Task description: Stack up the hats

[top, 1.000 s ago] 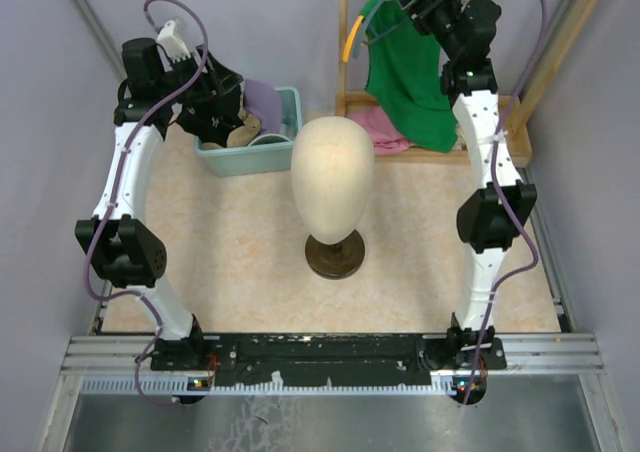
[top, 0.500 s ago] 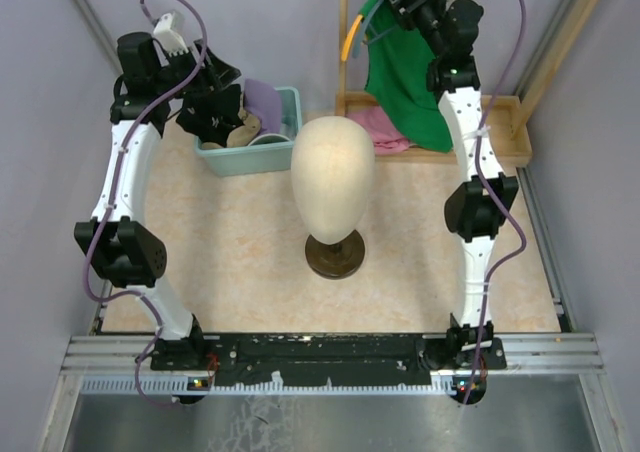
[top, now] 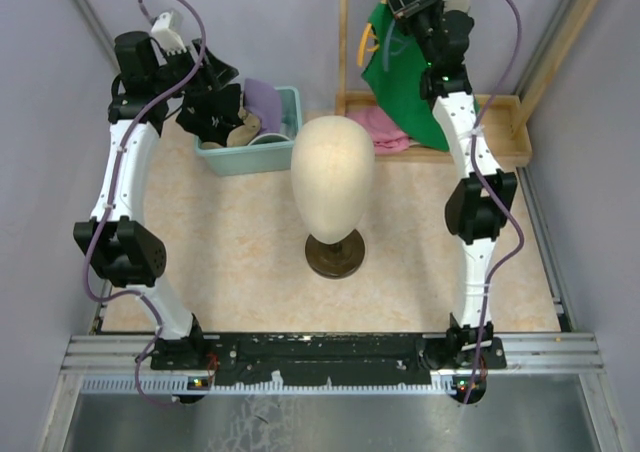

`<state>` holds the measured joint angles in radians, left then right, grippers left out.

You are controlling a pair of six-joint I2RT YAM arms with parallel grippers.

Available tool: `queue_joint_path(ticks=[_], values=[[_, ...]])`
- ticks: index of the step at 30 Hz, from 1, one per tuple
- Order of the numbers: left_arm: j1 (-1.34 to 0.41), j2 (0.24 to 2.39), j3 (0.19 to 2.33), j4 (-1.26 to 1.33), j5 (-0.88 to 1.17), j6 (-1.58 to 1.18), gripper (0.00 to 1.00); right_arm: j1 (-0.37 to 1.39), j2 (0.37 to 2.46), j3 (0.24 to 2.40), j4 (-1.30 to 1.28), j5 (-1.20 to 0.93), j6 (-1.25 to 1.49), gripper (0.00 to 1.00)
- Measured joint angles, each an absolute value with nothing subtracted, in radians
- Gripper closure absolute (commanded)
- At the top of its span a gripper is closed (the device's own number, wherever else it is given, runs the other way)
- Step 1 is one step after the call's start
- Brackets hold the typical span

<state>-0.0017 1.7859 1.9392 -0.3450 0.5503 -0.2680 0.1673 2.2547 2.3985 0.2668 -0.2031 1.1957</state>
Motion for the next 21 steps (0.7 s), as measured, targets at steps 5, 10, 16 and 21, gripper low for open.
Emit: queue_joint_path(ticks=[5, 10, 16, 21], values=[[0.000, 1.787, 1.938, -0.344, 0.563, -0.270, 0.27, 0.111, 2.081, 2.168, 0.296, -0.222, 1.194, 1.00], [0.001, 1.796, 1.938, -0.343, 0.580, -0.279, 0.28, 0.020, 1.948, 1.990, 0.324, -0.229, 1.208, 1.00], [-0.002, 1.802, 1.928, -0.343, 0.593, -0.291, 0.29, -0.104, 1.798, 1.780, 0.388, -0.229, 1.236, 1.00], [-0.015, 1.802, 1.918, -0.344, 0.595, -0.291, 0.29, -0.228, 1.707, 1.668, 0.420, -0.256, 1.274, 1.00]])
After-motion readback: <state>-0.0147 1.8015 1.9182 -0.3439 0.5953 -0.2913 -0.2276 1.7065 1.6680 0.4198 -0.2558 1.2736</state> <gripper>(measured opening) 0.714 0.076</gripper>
